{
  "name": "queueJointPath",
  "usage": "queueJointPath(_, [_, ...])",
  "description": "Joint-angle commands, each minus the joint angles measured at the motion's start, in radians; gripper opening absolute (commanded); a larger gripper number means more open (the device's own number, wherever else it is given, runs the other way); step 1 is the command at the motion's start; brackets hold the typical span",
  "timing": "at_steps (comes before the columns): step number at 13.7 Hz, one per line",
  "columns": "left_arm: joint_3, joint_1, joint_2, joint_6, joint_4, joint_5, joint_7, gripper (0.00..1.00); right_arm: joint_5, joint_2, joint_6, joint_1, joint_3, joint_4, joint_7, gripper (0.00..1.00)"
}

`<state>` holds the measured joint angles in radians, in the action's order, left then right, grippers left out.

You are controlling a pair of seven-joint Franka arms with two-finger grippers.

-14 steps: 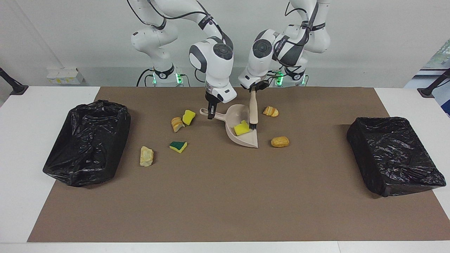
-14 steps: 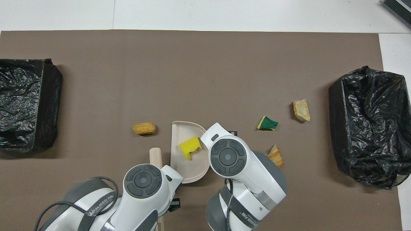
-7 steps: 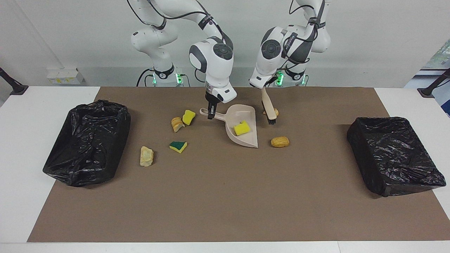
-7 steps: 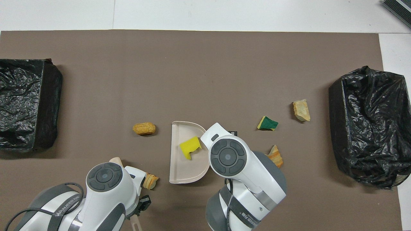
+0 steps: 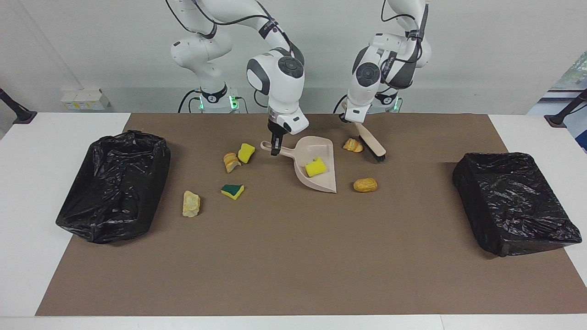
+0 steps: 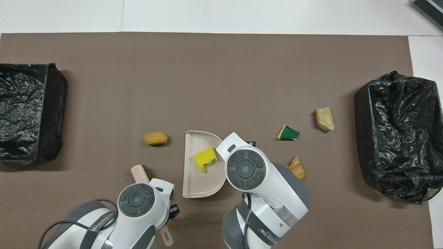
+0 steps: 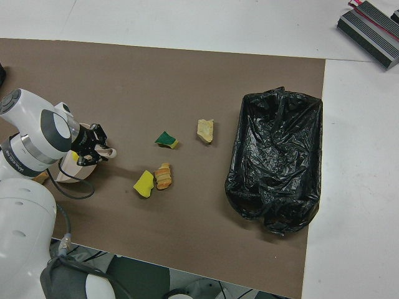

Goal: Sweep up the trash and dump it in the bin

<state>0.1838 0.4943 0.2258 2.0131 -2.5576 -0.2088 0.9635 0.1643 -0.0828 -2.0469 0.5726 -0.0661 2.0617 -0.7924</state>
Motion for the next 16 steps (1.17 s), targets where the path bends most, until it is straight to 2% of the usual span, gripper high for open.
queueJointPath(1, [-0.007,0.021,-0.098,0.033,0.106,-0.024,0.015,0.0,-0.014,0.015,-0.006,0.001,-0.006,0.021,0.021,0.0])
queueJointPath(4, [0.0,0.062,-0.166,0.073,0.215,-0.024,0.003,0.0,-0.014,0.014,-0.007,0.001,-0.006,0.021,0.021,0.0])
queueJointPath(6, [0.013,0.137,-0.166,0.114,0.226,-0.023,-0.009,0.0,-0.014,0.014,-0.007,0.001,-0.006,0.021,0.021,0.0])
queueJointPath(8, [0.034,0.158,-0.16,0.113,0.253,-0.017,-0.02,0.0,-0.014,0.012,-0.007,0.0,-0.006,0.021,0.021,0.0])
queueJointPath(11, [0.02,0.133,-0.09,0.017,0.281,-0.015,-0.104,0.0,-0.014,0.012,-0.01,0.001,-0.006,0.021,0.021,0.0])
queueJointPath(14, [0.016,0.022,-0.036,-0.143,0.323,-0.012,-0.23,0.0,-0.014,0.011,-0.013,0.0,-0.006,0.02,0.021,0.0])
queueJointPath(16, [0.016,-0.061,-0.034,-0.165,0.321,-0.006,-0.363,0.0,-0.016,0.009,-0.013,-0.002,-0.006,0.02,0.021,0.0])
